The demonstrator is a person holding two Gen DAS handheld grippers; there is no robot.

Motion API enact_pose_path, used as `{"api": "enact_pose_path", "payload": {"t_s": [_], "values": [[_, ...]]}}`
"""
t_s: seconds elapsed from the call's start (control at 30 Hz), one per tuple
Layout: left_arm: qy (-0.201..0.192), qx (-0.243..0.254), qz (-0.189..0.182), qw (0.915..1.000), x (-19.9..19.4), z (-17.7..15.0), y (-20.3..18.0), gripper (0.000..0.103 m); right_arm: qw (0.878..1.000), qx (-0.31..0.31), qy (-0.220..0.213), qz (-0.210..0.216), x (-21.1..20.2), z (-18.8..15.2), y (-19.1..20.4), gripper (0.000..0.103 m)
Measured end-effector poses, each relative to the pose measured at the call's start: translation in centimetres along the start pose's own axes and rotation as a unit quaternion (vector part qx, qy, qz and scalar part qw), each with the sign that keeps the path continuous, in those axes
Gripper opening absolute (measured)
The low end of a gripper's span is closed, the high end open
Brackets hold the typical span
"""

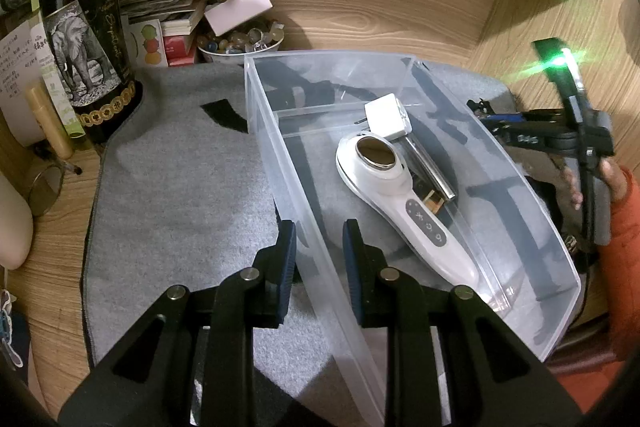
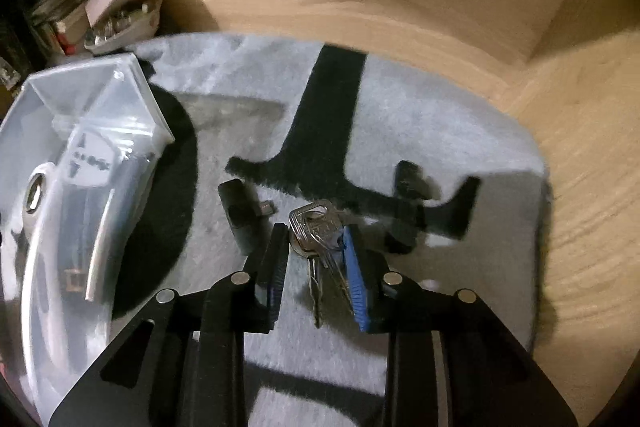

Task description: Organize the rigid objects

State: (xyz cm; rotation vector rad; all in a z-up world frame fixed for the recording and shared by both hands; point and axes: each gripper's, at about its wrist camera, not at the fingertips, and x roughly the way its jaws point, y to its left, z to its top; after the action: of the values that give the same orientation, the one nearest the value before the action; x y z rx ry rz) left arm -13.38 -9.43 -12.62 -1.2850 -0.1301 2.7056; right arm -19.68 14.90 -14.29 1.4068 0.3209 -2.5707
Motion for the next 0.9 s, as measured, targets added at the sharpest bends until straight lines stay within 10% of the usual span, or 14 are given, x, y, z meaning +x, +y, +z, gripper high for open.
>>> {"api": "enact_pose_path", "payload": {"t_s": [0.47,0.7,0.9], "values": [[-0.001,-0.002,0.004,1.0,0.0,0.0,0.1,0.024,0.995,-0.02,-0.093,0.024,-6.5,1.5,1.3,0.009],[-0.001,0.0,0.004,1.0,0.0,0.1,0.1,0.024,1.0,-0.001,-0.013,0.024,-2.0,0.0,1.2,0.063],[-0.001,-0.001,0.002,1.0,0.0,0.1,0.1,0.024,0.999,-0.014,0.046,0.026,1.7,-1.3,1.8,0.065]]}}
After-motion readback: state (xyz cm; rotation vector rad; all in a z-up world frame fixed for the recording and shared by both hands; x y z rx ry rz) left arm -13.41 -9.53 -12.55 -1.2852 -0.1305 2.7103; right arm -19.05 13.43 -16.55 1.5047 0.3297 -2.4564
